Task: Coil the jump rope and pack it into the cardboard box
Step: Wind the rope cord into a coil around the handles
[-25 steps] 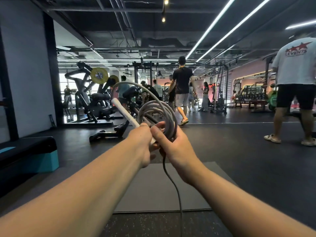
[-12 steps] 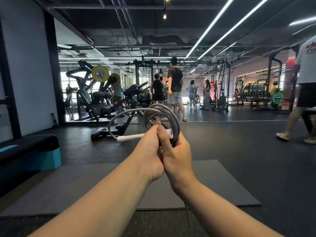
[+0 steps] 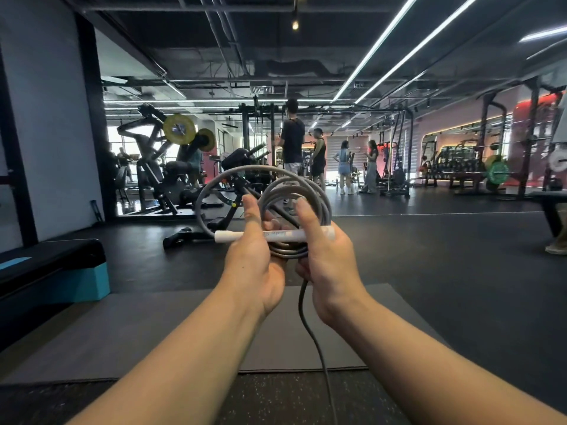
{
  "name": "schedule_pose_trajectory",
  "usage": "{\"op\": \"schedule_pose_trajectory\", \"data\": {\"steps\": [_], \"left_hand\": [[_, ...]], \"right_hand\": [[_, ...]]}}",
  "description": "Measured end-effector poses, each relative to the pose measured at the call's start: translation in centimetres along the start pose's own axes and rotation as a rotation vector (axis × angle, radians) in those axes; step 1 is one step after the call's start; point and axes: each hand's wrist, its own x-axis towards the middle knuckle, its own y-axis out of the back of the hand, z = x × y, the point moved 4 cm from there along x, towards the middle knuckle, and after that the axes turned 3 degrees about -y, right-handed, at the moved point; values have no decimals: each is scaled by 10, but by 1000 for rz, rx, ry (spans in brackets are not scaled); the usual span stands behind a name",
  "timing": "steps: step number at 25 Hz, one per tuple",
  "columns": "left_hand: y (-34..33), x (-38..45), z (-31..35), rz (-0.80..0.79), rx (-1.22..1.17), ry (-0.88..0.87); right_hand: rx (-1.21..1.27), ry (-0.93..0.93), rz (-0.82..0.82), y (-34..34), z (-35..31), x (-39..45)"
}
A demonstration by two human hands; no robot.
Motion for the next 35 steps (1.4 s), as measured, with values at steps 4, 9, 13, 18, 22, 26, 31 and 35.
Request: {"op": "schedule_pose_trajectory", "data": {"steps": [4, 9, 13, 18, 22, 26, 31, 35], "left_hand": [[-2, -4, -9, 132, 26, 43], [8, -18, -12, 25, 265, 57], [23, -20, -10, -51, 364, 67], [41, -34, -7, -52, 427, 149], [57, -41, 32, 118, 681, -188], [-4, -66, 77, -376, 1527, -1165], [-66, -40, 37, -739, 2520, -918], [-65, -9, 33, -605, 2418, -571]], "right_hand": [[250, -134, 12, -13, 18, -15], [136, -169, 82, -3, 14, -15], [69, -137, 43, 1, 7, -14], [-46, -98, 3, 8, 1, -8], [-502, 108, -60, 28, -17, 10], [-1182, 224, -247, 26, -34, 25], [-1627, 350, -475, -4, -53, 22], [-1672, 353, -507, -9, -60, 23]]}}
